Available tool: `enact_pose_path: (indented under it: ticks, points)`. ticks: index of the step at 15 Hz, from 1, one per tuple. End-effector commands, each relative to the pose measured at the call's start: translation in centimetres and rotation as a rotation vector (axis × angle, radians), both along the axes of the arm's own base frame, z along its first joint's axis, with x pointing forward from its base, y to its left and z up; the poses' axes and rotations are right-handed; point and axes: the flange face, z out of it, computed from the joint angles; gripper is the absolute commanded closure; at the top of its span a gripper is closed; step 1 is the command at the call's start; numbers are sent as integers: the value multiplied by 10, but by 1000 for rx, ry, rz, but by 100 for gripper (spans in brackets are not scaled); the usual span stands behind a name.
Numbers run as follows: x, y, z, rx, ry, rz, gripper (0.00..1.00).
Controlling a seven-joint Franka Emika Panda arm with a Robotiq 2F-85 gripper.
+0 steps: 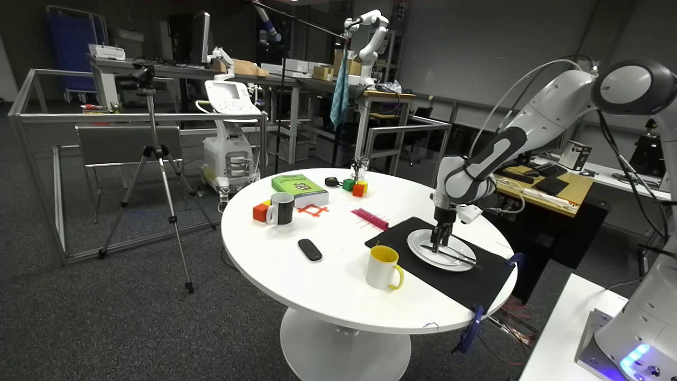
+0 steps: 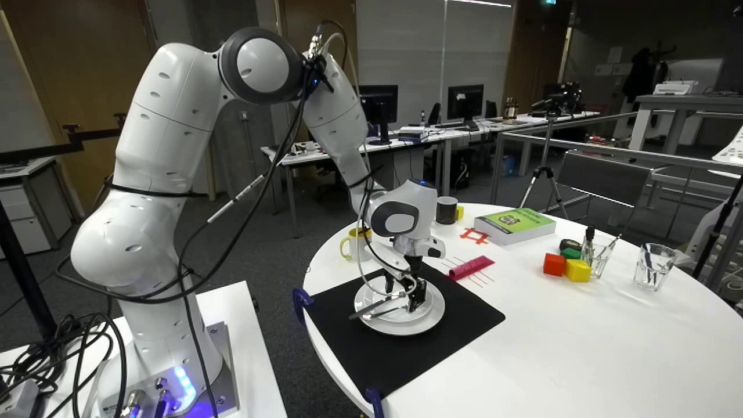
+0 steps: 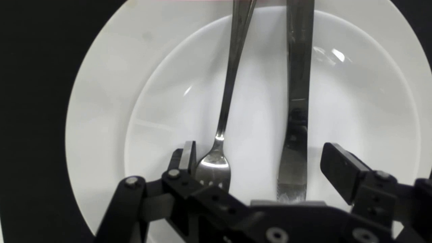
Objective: Move the knife to the left of the fork
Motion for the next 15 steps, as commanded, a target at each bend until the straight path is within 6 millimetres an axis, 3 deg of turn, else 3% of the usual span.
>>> enact_pose_path:
  ticks: [1,15]
  points:
    - [9,0,1,12,20,57,0]
    - [21,3,1,45,69,171,0]
